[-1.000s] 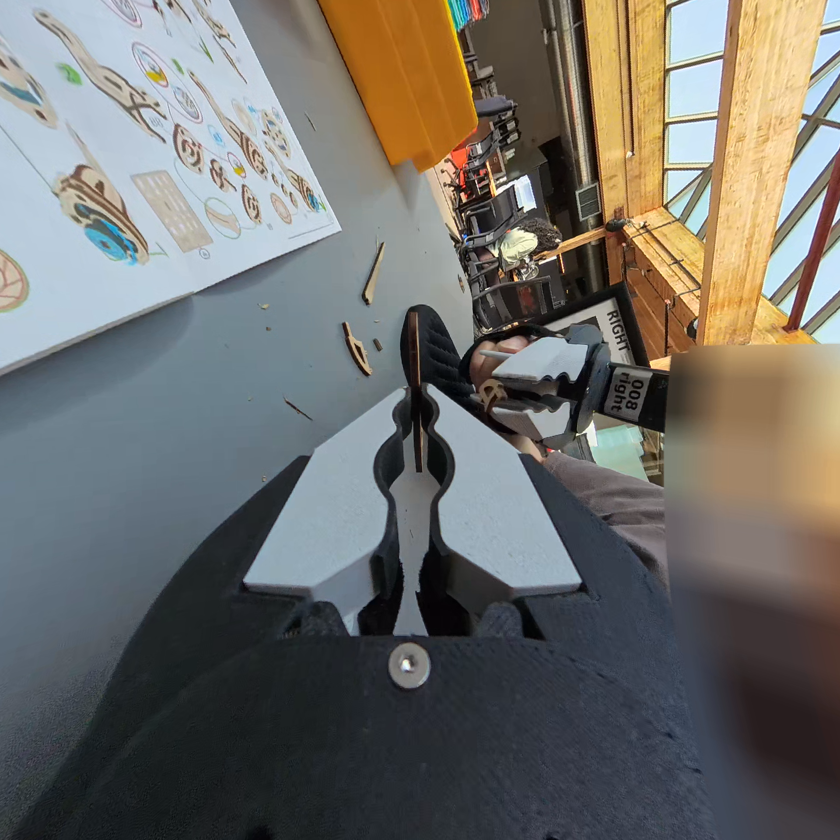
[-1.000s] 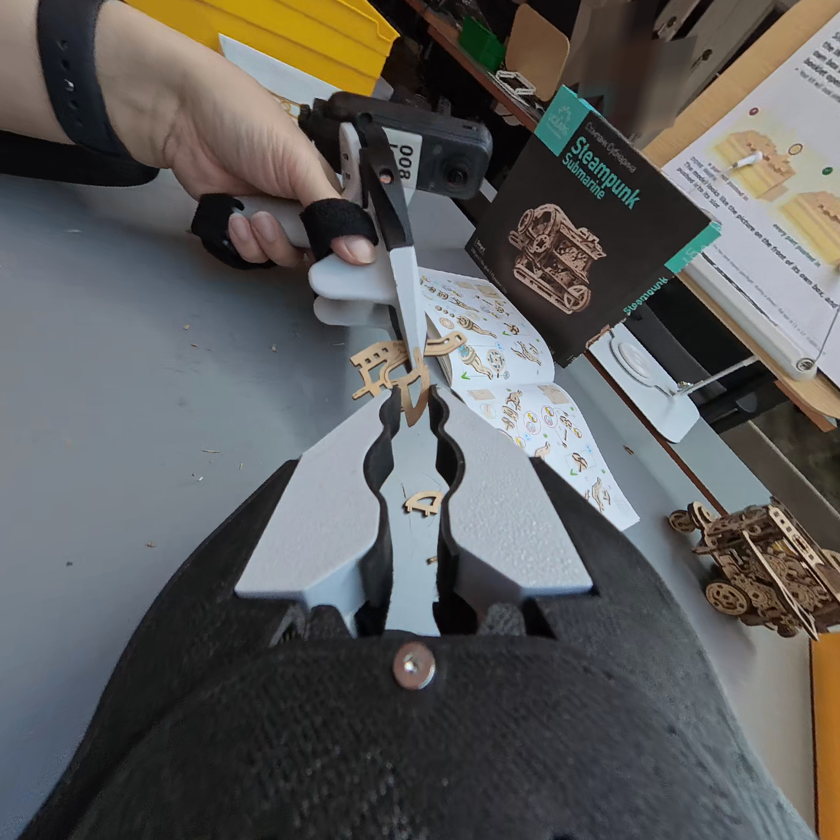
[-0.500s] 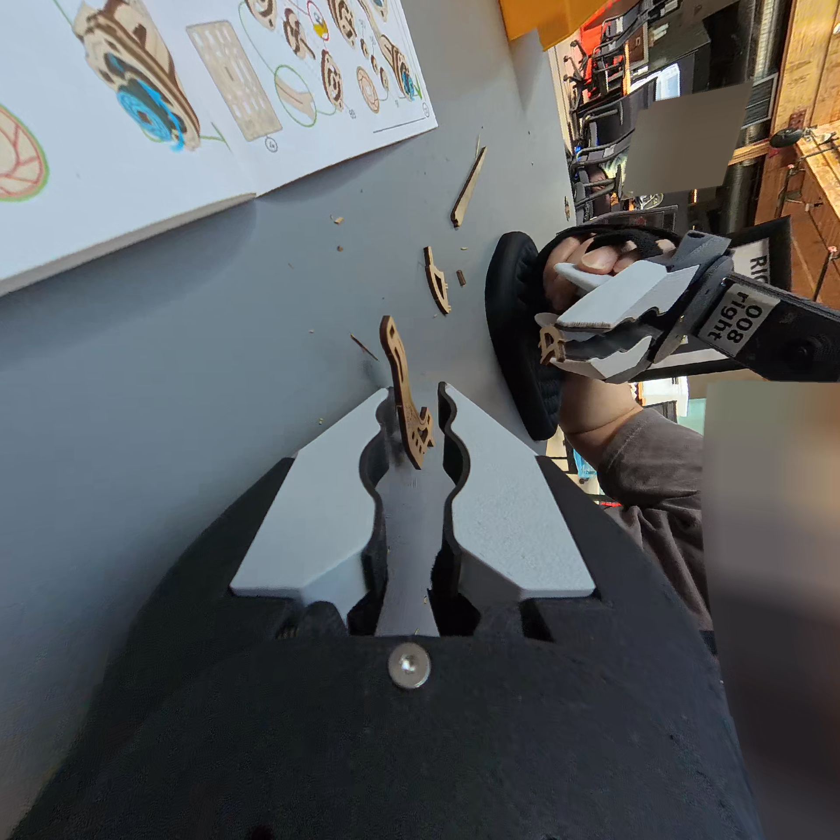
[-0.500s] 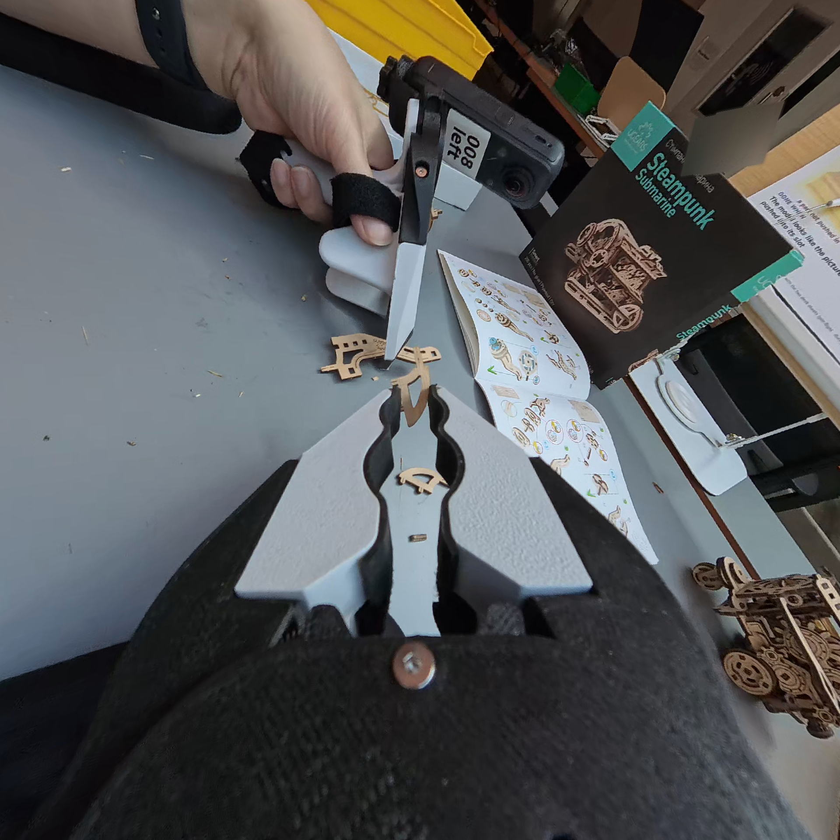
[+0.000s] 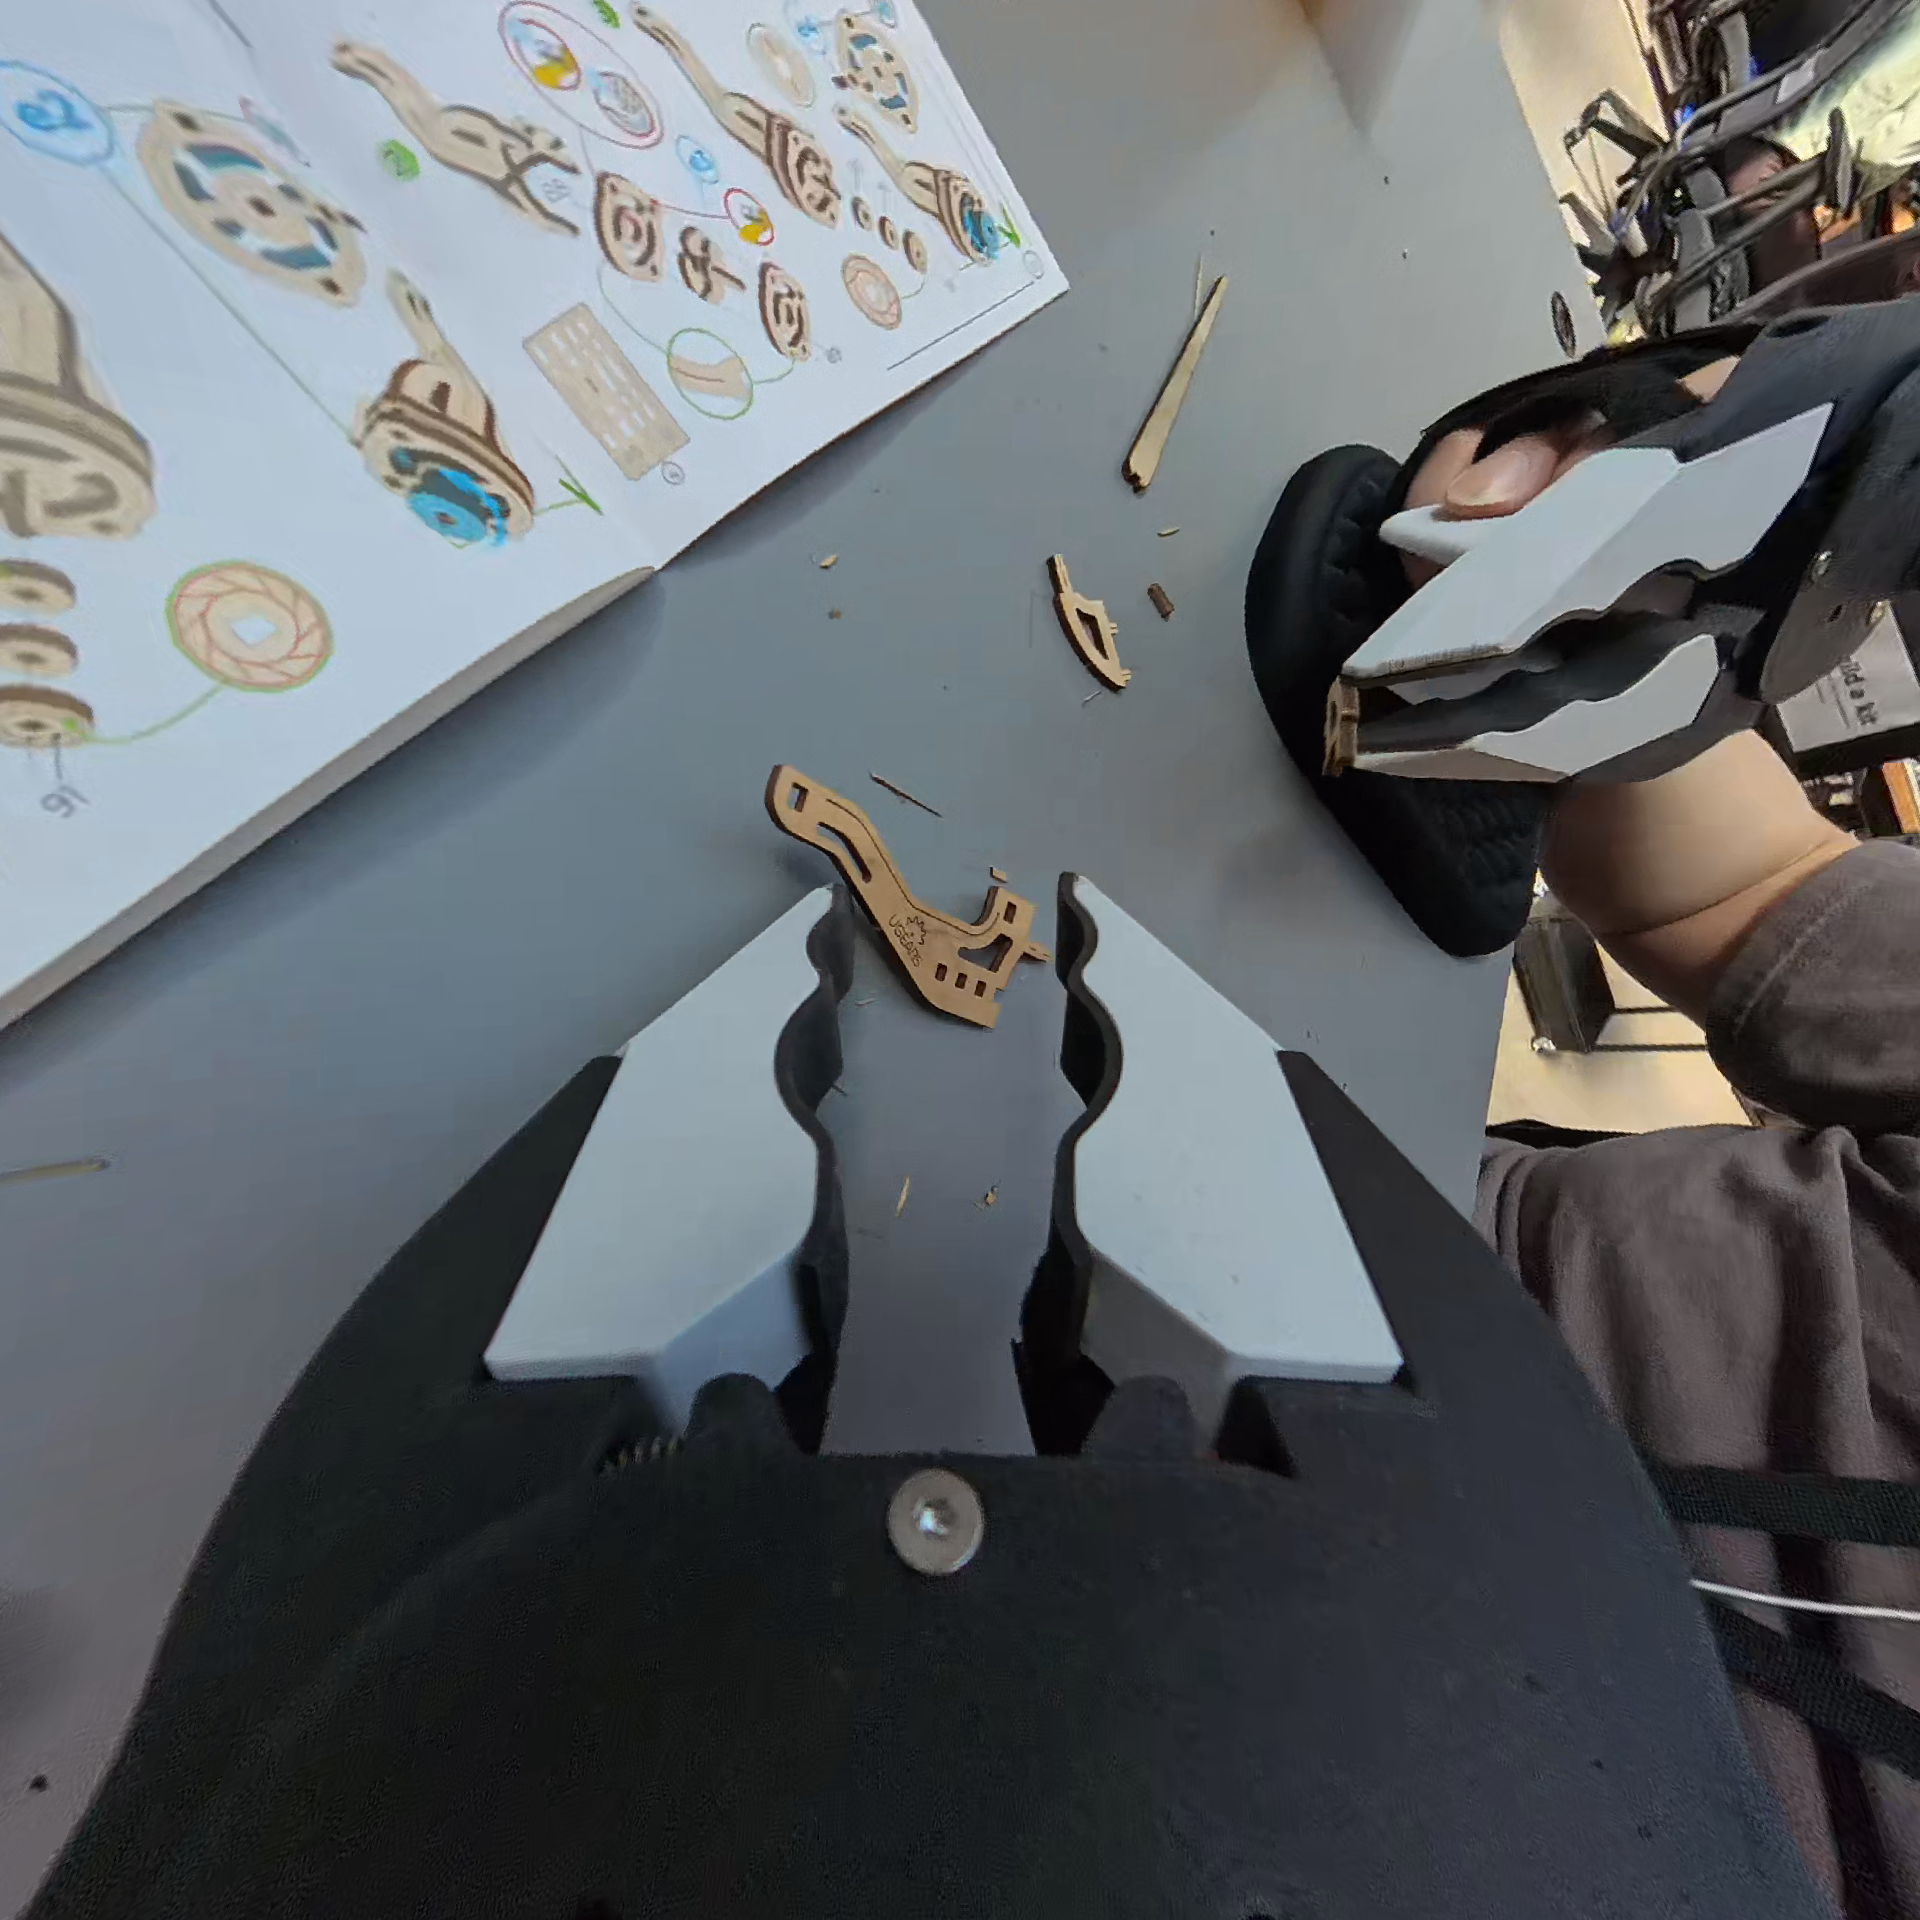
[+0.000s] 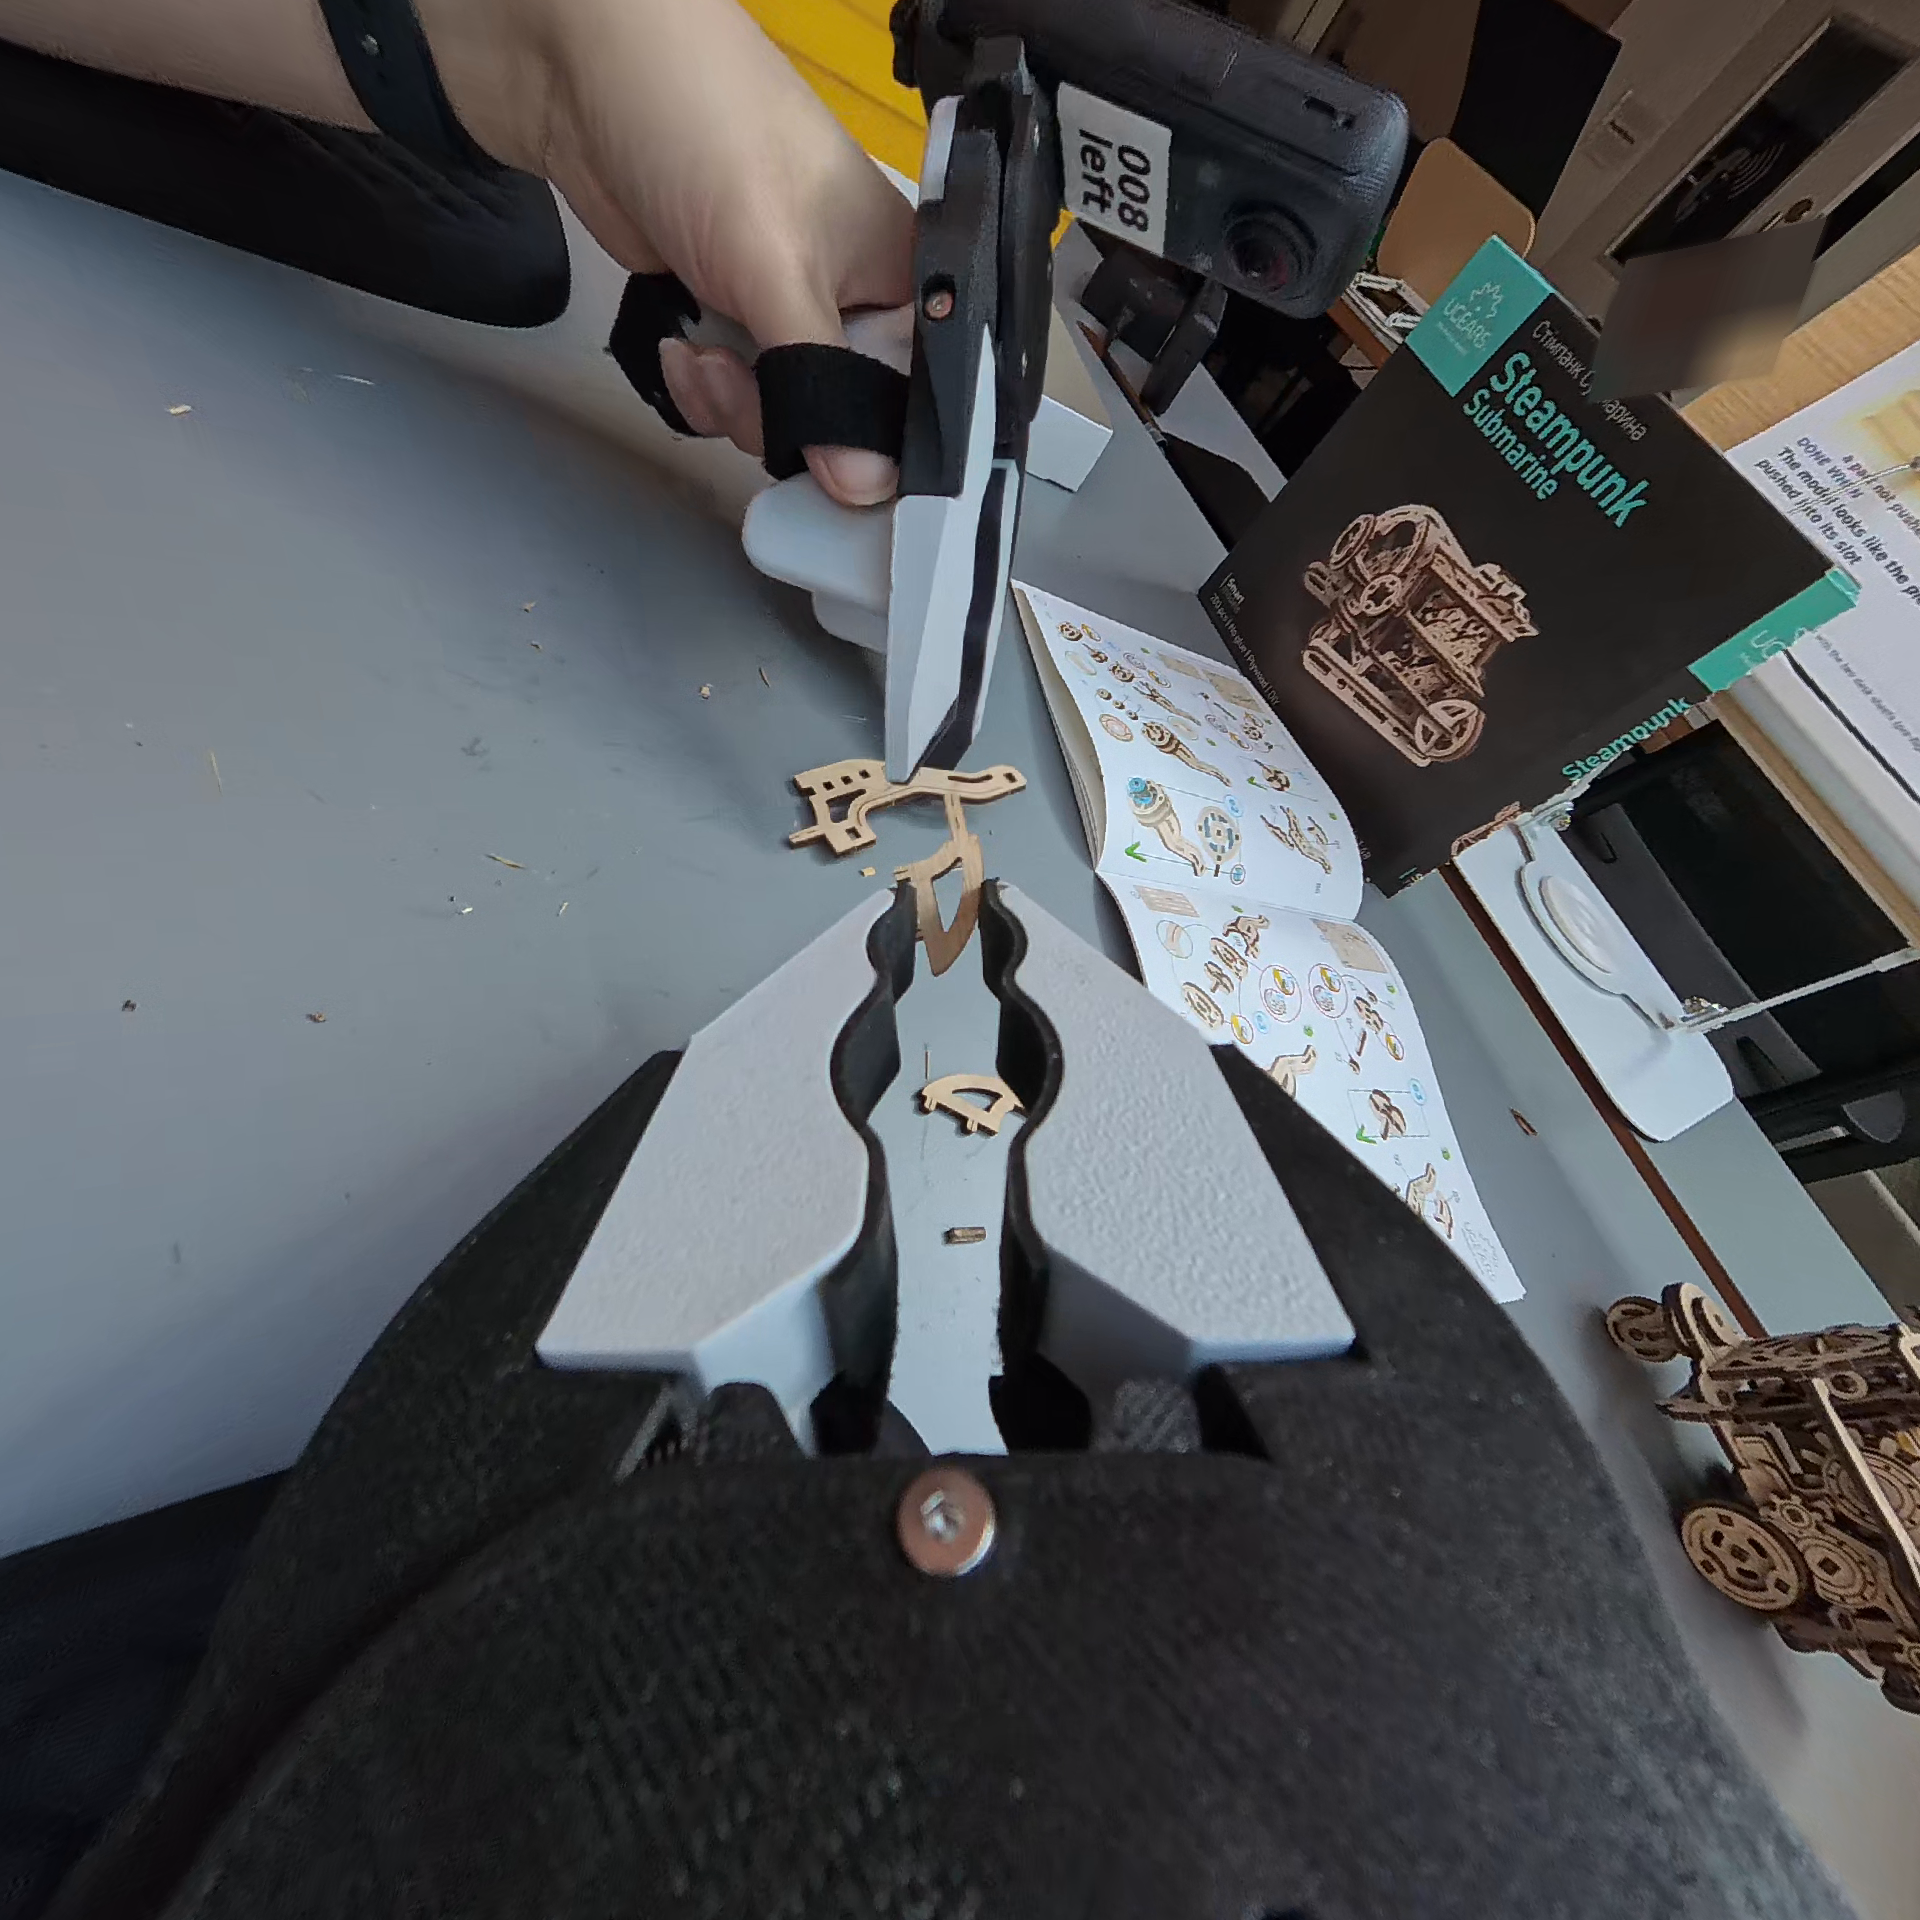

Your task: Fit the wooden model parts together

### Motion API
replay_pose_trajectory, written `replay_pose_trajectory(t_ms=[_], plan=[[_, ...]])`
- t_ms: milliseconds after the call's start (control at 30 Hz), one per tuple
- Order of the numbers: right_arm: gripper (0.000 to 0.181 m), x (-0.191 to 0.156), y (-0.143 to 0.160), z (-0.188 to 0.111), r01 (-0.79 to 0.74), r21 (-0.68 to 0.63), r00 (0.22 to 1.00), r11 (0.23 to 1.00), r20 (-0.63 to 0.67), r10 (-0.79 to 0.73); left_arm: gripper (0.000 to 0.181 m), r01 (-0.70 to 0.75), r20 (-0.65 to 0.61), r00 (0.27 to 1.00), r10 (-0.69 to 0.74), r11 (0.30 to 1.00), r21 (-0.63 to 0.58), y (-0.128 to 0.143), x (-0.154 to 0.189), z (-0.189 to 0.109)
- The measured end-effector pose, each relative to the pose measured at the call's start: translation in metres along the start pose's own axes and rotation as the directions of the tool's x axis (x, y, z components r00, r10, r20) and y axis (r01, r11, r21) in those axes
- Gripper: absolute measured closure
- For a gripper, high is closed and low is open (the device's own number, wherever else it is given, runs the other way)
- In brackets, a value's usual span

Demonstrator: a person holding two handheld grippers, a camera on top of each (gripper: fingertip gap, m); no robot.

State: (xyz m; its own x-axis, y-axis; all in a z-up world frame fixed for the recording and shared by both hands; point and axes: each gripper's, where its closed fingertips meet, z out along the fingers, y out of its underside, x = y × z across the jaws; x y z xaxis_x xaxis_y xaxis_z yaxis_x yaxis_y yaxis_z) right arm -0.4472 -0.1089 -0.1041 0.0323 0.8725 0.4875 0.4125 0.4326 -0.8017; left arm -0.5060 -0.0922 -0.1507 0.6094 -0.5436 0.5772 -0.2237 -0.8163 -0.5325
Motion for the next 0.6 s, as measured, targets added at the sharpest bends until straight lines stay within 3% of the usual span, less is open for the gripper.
replay_pose_trajectory(t_ms=[133, 233, 333, 467, 600], plan=[[0.17, 0.0, -0.002, -0.001, -0.009, 0.01, 1.0, 1.0, -0.002, 0.009, 0.144, -0.19, -0.062, 0.98, 0.189, 0.982, -0.005, -0.001, 0.01, 0.012], [0.17, -0.001, -0.003, -0.002, -0.012, 0.013, 1.0, 1.0, -0.005, 0.012, 0.134, -0.139, -0.043, 0.989, 0.14, 0.99, 0.025, -0.008, 0.005, 0.005], [0.17, -0.004, -0.006, -0.002, 0.008, 0.02, 1.0, 1.0, -0.001, -0.008, 0.135, -0.124, -0.069, 0.989, 0.134, 0.983, 0.136, -0.022, 0.014, -0.015], [0.17, -0.015, -0.008, 0.004, 0.054, 0.014, 0.998, 0.998, 0.035, -0.055, 0.152, -0.117, -0.343, 0.917, 0.206, 0.958, 0.262, -0.034, 0.077, -0.038], [0.17, -0.022, -0.008, 0.008, 0.085, 0.006, 0.995, 0.996, 0.059, -0.086, 0.153, -0.246, -0.259, 0.92, 0.295, 0.947, 0.205, -0.022, 0.083, -0.02]])
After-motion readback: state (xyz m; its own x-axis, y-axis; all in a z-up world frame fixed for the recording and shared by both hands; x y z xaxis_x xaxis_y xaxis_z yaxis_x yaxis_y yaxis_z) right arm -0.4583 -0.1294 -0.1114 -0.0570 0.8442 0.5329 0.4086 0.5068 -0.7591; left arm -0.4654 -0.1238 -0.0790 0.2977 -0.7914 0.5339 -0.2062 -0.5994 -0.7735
